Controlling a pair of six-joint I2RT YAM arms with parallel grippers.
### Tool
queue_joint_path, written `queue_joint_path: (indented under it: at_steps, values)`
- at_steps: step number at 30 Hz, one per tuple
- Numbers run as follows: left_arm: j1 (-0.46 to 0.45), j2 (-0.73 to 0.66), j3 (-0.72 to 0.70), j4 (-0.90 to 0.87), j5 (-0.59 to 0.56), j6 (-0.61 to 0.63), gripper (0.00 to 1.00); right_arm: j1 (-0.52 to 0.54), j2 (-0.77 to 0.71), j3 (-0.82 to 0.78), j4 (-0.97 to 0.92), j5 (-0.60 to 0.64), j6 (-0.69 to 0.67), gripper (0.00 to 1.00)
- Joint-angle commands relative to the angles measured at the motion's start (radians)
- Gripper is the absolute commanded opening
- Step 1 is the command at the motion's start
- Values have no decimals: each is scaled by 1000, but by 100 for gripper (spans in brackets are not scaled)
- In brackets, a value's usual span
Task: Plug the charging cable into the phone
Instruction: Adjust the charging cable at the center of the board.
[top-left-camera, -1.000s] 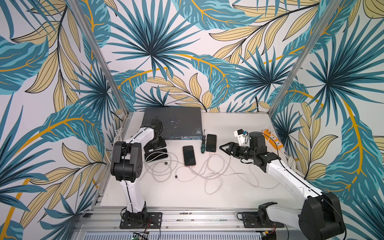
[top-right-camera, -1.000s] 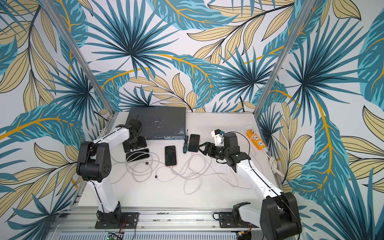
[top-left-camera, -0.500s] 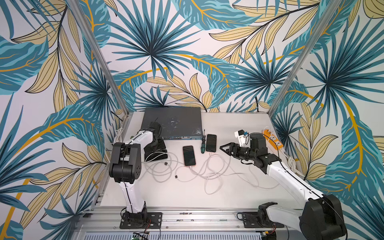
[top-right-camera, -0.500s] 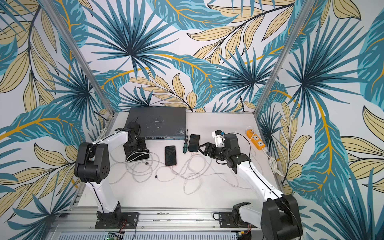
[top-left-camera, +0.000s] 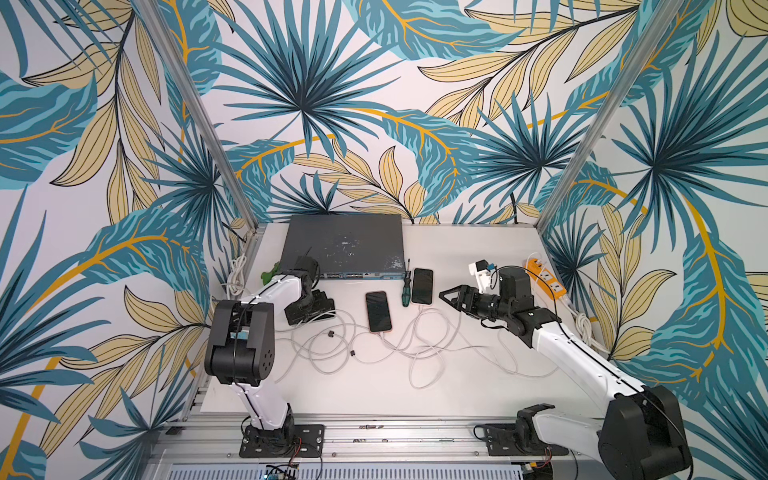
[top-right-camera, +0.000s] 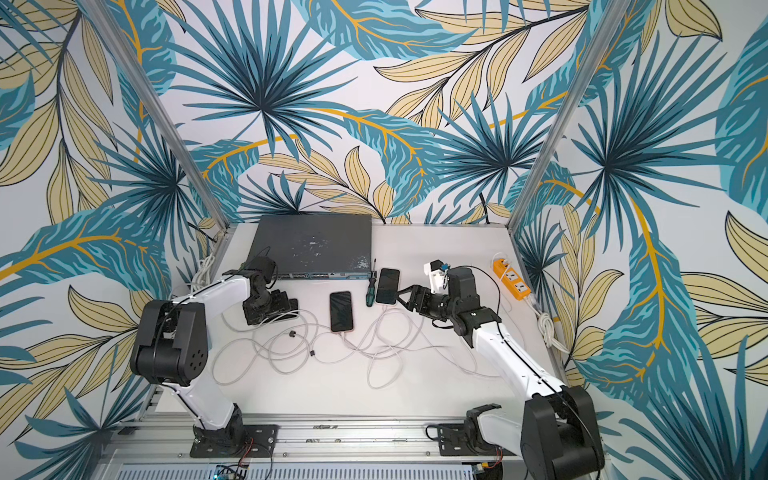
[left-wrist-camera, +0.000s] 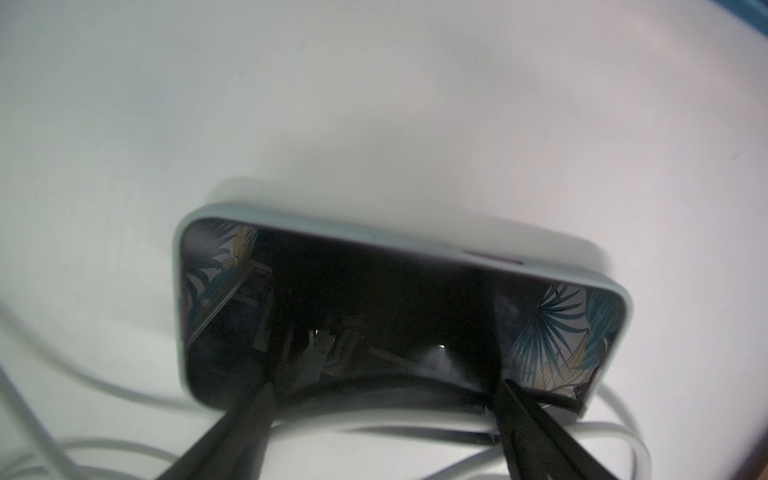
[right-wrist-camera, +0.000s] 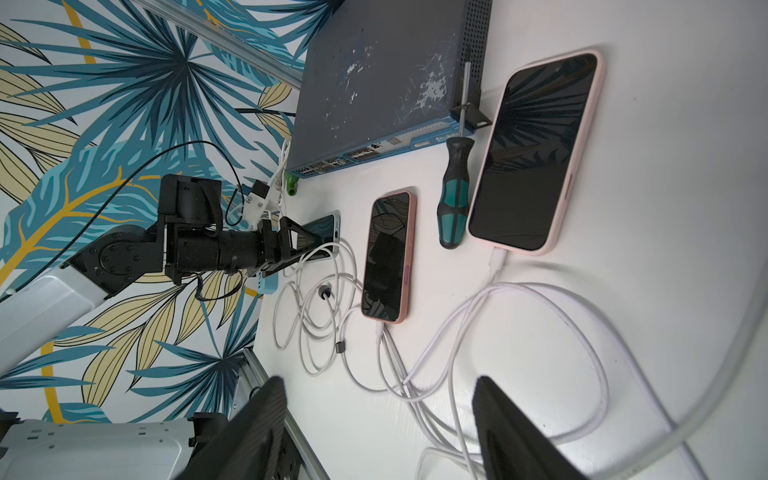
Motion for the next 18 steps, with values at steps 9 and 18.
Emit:
queue_joint_path:
  at_steps: [9,18]
  values:
    - [-5,-26,-69,-14,109,-178,93,4,28,-9,30,-17,7,74]
    - [-35,-67,-30,-108,61,-329,98,3,8,-12,13,-10,9,74]
